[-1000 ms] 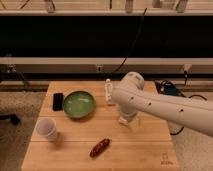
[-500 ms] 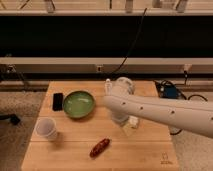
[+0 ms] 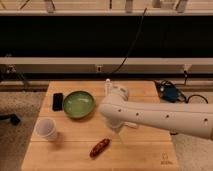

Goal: Place the pepper on the white sponge

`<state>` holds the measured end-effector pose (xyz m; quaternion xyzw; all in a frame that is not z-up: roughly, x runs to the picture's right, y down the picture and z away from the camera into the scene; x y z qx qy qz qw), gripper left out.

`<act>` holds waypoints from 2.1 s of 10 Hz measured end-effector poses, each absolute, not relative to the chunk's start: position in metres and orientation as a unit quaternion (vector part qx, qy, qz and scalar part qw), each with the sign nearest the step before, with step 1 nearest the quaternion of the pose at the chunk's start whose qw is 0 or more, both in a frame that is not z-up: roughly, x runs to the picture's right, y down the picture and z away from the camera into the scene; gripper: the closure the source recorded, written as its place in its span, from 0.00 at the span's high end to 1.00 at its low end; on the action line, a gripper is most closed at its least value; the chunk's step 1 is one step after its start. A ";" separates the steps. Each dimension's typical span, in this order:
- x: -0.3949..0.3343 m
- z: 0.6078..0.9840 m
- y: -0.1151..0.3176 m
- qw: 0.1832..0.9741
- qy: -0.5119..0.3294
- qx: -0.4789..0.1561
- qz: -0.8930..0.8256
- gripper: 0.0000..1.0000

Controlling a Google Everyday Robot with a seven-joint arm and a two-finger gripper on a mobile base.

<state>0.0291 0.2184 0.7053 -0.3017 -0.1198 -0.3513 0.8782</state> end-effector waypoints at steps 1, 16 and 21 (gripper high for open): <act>0.026 0.706 0.225 0.874 -0.125 -0.303 -0.357 0.80; -0.001 0.745 0.279 0.863 -0.178 -0.294 -0.371 0.80; -0.002 0.755 0.291 0.863 -0.186 -0.292 -0.367 0.80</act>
